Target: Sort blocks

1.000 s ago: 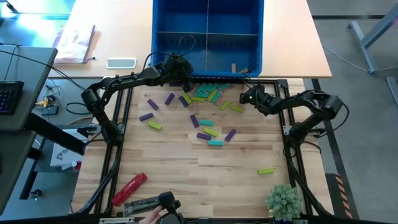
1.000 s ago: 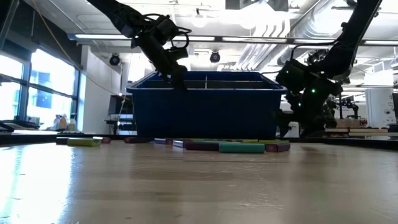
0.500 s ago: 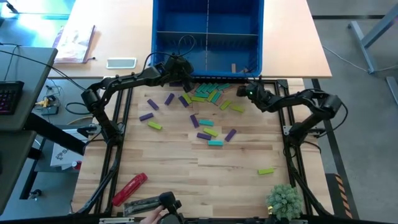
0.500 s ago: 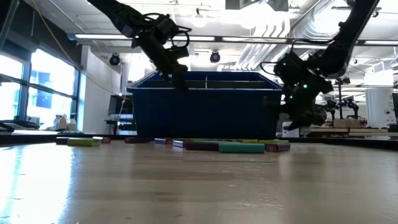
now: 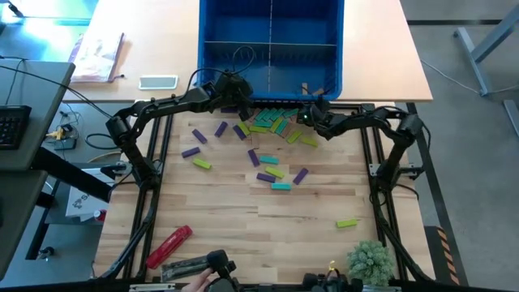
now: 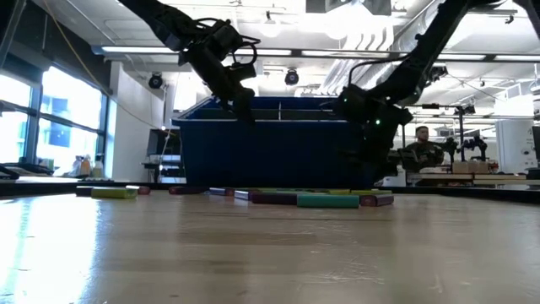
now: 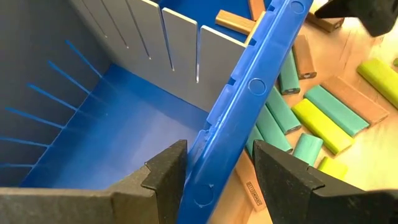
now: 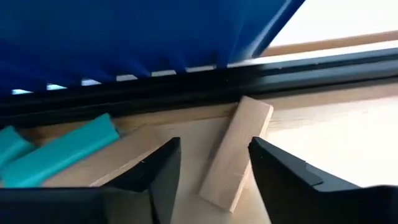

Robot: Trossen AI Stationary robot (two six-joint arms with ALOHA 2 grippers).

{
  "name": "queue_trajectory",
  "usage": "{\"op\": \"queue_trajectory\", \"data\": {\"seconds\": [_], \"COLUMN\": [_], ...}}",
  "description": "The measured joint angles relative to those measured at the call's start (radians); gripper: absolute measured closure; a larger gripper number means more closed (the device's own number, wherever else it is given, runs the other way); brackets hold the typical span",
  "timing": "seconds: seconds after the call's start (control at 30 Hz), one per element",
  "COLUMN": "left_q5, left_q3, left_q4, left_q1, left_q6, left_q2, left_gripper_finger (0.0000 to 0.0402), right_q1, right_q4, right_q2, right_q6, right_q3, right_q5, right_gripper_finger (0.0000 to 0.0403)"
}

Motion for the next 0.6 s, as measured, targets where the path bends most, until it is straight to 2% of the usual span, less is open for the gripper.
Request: {"op": "queue_trajectory", "data": {"seconds": [0.27, 0.43, 0.5, 0.6], "left_q5": [0.000, -0.001, 0.000, -0.003], "left_q3": [0.000, 0.000, 0.000, 0.000], "left_q4": [-0.009, -0.011, -0.016, -0.023], "left_q1": [0.000, 0.000, 0.000, 0.000], "left_q6": [0.000, 0.000, 0.000, 0.003], "left_q2": [0.000, 0.000, 0.000, 0.000], "left_gripper_finger": [0.0238, 0.0238, 0.0238, 0.0238], "right_q1": [-0.032, -0.011, 0.019, 0.085], "right_q4": [-0.033, -0.115, -0.175, -0.297], "right_q2": [0.037, 0.030, 0.021, -0.007], "right_q6": [-0.005, -0.020, -0.023, -0.023], "right_q3": [0.022, 0.024, 0.025, 0.025], "right_q5": [-0.073, -0.113, -0.149, -0.189], "right_gripper_finger": [0.0327, 0.0384, 0.0397, 0.0394]}}
